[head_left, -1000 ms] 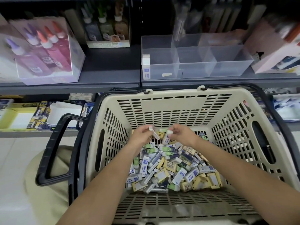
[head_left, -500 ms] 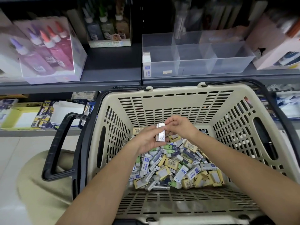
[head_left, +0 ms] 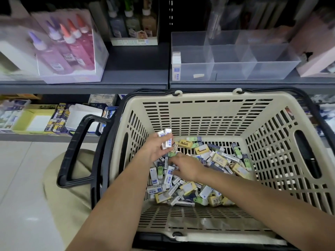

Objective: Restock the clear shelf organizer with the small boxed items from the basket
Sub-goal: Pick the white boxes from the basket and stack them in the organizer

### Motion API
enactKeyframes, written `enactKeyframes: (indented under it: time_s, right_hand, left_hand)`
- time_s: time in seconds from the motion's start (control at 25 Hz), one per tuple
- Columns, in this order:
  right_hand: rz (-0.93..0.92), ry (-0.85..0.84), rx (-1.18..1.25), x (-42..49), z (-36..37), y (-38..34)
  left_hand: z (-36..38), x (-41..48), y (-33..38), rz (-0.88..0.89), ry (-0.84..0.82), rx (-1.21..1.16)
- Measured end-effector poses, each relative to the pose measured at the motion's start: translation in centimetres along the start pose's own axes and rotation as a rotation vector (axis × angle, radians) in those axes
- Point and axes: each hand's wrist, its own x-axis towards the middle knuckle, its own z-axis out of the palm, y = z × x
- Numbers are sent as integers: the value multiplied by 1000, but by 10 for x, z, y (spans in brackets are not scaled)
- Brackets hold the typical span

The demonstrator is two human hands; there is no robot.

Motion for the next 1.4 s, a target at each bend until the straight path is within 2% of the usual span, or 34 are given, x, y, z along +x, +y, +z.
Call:
enactKeyframes:
  time_s: [0.08, 0.24, 0.4, 0.48, 0.52, 0.56, 0.6, 0.68, 0.76, 0.84, 0.92, 1.08, 1.24, 1.4]
  right_hand:
    - [29, 21, 126, 0, 0, 0]
    - [161, 51, 661, -9, -25, 14]
    - [234, 213, 942, -13, -53, 26]
    - [236, 224, 1097, -12, -57, 27]
    - [242, 224, 1138, -11, -55, 27]
    - [255, 216, 1122, -12, -53, 27]
    - [255, 198, 996, -14, -48, 27]
    - [152, 75, 453, -18, -36, 29]
    - [-43, -74, -21, -20, -24, 30]
    - [-145, -90, -212, -21, -18, 31]
    - [-176, -72, -284, -21, -15, 32]
    - [-126, -43, -248, -18, -13, 28]
    - [36, -53, 220, -23, -43, 30]
    - [120, 148, 611, -31, -78, 35]
  left_hand:
    - [-3, 0, -3, -25, -12, 16]
    - [-4, 1, -7, -108, -30, 127]
    - [-1, -3, -8, -307, -271, 281]
    - [-1, -5, -9, -312, -345, 318]
    - [-1, -4, -9, -293, -326, 316]
    - [-2, -3, -9, -262, -270, 290]
    - [-3, -2, -8, -225, -186, 245]
    - [-7, 1, -7, -175, -48, 154]
    - [-7, 1, -9, -177, -46, 140]
    - [-4, -2, -9, -189, -76, 158]
    - [-2, -2, -8, -175, -90, 155]
    - [-1, -4, -6, -157, -132, 145]
    - [2, -6, -2, -164, -168, 130]
    - [0, -6, -3, -184, -283, 191]
